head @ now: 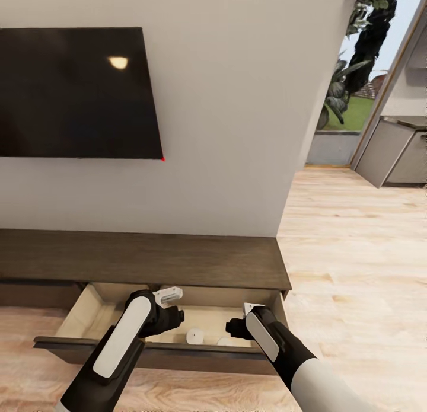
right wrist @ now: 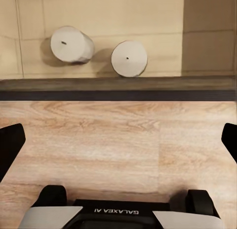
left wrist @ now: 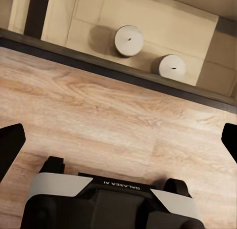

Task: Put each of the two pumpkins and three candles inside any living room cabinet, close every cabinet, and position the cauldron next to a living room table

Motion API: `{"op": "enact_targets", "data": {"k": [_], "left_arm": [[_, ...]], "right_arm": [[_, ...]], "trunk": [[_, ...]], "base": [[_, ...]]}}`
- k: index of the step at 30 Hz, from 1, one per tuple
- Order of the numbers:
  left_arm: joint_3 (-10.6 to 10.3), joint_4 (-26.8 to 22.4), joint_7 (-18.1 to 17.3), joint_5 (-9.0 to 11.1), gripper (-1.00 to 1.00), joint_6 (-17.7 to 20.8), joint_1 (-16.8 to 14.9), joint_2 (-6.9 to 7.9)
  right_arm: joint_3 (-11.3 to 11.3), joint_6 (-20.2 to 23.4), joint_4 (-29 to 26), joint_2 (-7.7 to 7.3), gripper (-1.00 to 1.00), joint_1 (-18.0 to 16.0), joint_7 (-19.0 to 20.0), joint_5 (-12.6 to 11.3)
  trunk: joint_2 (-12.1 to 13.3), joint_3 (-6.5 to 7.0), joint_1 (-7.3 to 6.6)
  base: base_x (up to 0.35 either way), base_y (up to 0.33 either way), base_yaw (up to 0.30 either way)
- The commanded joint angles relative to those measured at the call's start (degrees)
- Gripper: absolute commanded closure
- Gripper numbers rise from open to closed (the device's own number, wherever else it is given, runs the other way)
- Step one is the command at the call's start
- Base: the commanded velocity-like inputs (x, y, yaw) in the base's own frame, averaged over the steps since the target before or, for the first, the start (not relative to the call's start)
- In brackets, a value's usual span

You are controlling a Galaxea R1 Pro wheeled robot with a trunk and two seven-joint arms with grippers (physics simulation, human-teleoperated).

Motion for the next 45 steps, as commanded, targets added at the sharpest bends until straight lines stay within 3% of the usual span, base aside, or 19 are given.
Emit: {"op": "enact_targets", "data": {"k": [1,32,37,45], "left_arm": [[0.0,0.0,0.6,0.5,-1.0,0.5,-0.1,0.0],[0.0,0.6,0.4,0.4,-1.0,0.4,0.0,0.0],[-0.1,4.4,0.1,0.1,-1.0,0.4,-0.2,-0.33],[-0.3,14.5,-0.2,-0.1,-1.0,0.3,-0.2,-0.54]], "right_arm": [[0.2,0.1,-0.1,-0.03,-1.0,0.0,-0.6,-0.6],[0.2,0.2,0.1,-0.03,-1.0,0.0,-0.5,-0.8],[0.1,4.1,0.0,-0.14,-1.0,0.0,-0.5,-1.0],[0.3,4.4,-0.1,-0.37,-1.0,0.1,-0.5,-1.0]], "trunk": [[0.4,0.13,-0.23],[12.8,5.69,-7.04],[14.8,6.59,-8.14],[18.0,8.03,-9.9]], "base": [[-0.052,0.0,0.0],[-0.072,0.0,0.0],[0.0,0.0,0.0],[0.0,0.0,0.0]]}}
